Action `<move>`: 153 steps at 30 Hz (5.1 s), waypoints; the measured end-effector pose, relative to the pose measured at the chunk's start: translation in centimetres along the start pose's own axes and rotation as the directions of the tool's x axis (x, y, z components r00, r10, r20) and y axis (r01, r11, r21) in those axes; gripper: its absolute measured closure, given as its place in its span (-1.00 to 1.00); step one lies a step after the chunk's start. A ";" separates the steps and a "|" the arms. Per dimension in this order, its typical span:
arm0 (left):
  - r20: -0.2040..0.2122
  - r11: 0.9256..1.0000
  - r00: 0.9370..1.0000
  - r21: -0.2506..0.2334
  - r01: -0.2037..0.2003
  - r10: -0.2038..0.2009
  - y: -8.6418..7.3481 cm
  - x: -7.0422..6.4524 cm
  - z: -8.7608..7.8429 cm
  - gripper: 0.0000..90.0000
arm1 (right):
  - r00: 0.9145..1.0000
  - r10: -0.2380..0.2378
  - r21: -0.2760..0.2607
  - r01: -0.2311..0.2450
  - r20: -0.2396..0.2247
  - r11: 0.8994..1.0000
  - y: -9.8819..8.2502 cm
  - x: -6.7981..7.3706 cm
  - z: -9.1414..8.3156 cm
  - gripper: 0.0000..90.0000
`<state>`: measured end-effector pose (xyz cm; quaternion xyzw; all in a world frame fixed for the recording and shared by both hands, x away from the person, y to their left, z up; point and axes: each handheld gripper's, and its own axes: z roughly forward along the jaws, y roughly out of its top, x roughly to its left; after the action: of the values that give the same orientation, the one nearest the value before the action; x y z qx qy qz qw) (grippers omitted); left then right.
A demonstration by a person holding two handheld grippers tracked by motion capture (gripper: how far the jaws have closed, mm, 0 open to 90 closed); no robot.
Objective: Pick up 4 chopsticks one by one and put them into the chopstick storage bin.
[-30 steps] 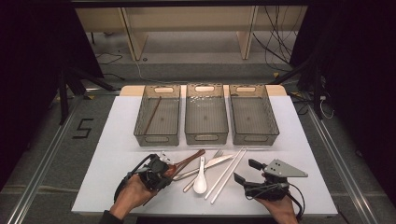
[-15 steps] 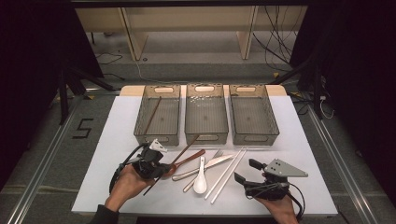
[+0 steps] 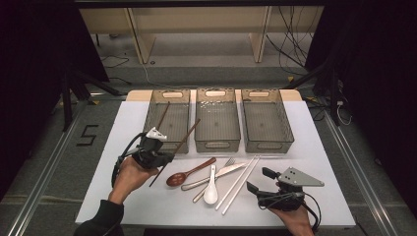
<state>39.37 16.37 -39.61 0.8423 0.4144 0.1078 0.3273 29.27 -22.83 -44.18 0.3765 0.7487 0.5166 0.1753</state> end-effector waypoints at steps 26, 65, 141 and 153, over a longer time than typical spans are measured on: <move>-0.058 0.990 0.994 -0.112 0.083 -0.090 5.1 5.9 -0.5 0.88 | 1.000 0.002 -0.003 -0.002 -0.001 1.000 0.0 -0.1 0.0 -0.44; -0.179 0.990 0.980 -0.124 0.061 -0.083 9.9 9.3 2.5 0.88 | 1.000 0.006 -0.001 -0.006 -0.008 1.000 -0.1 -0.1 0.0 -0.44; 0.048 0.948 0.997 -0.311 0.075 -0.063 -5.5 -0.3 0.3 -0.52 | 0.934 -0.240 0.263 0.310 -0.266 0.914 3.4 -0.3 2.7 -0.45; 0.024 0.942 0.997 -0.329 0.072 -0.067 -7.5 -0.8 0.0 -0.54 | 0.938 -0.250 0.344 0.322 -0.239 0.882 4.1 -1.0 4.6 -0.40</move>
<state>34.09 19.10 -44.33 0.7612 0.4178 0.1587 0.4699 34.51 -19.92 -42.41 0.2376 0.8948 0.3639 0.1025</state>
